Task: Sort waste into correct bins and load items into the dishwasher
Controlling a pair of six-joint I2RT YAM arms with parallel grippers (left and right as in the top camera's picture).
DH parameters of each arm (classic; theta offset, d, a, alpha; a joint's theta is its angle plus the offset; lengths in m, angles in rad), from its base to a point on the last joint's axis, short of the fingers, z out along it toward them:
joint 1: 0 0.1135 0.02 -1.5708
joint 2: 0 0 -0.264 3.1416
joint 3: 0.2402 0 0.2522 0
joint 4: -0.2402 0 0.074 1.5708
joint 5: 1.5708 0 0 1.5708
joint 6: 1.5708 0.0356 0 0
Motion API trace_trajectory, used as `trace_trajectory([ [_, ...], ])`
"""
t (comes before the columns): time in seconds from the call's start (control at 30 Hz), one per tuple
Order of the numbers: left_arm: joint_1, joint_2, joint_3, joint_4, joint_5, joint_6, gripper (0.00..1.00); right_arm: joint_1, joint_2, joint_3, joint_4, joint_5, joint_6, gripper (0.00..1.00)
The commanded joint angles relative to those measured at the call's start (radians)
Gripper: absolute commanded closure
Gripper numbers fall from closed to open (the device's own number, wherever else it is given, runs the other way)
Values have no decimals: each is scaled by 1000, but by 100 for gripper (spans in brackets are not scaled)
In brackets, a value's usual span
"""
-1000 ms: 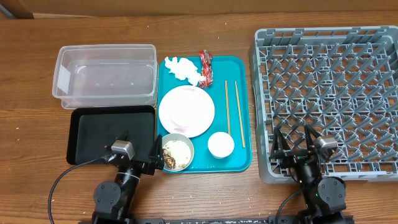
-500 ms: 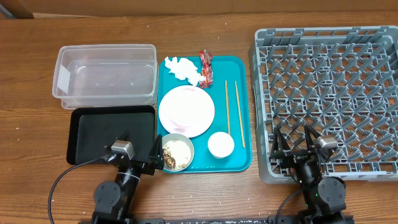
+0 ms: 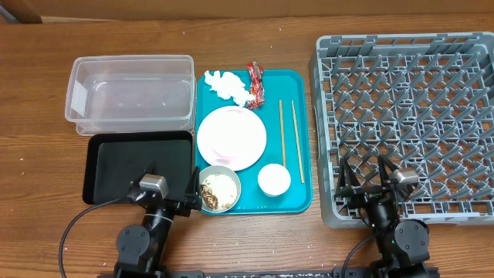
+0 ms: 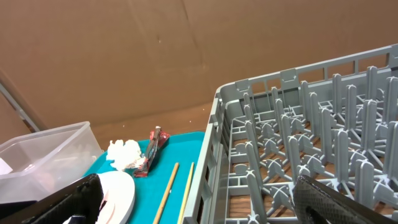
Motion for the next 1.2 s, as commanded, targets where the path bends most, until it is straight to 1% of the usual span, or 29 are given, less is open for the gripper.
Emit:
trace_trajectory([
  [0.0,5,-8,-4,-5,-51,150,0,-3,-12,-11,5,0,-3,0],
  [0.17,5,-8,-4,-3,-53,153,0,-3,-12,-11,5,0,-3,0],
  [0.3,5,-8,-4,30,-111,178,0,-3,-12,-11,5,-1,-3,0],
  [0.33,5,-8,-4,31,-89,157,0,-3,-12,-11,5,-3,-3,0],
  [0.4,3,-8,-4,-3,40,64,0,-3,-12,-11,-1,-50,-3,0],
  [0.53,3,-6,-3,34,195,-135,0,-3,-12,-11,17,-223,-2,0],
  [0.6,3,-6,-1,85,254,-177,0,-3,-12,-3,28,-322,16,0],
  [0.7,3,-6,31,138,312,-195,0,-3,-12,36,14,-349,86,0],
  [0.77,3,2,105,119,315,-200,0,-3,-11,89,-11,-349,124,0],
  [0.87,3,55,258,17,293,-182,0,-3,26,217,-114,-348,130,0],
  [0.97,3,190,462,-149,278,-151,0,-3,131,375,-259,-348,130,0],
  [1.03,3,311,611,-288,278,-138,0,-3,229,487,-366,-348,129,0],
  [1.1,3,462,787,-460,283,-139,0,-3,344,610,-482,-348,129,0],
  [1.17,3,598,943,-605,324,-139,0,-3,461,728,-593,-347,122,0],
])
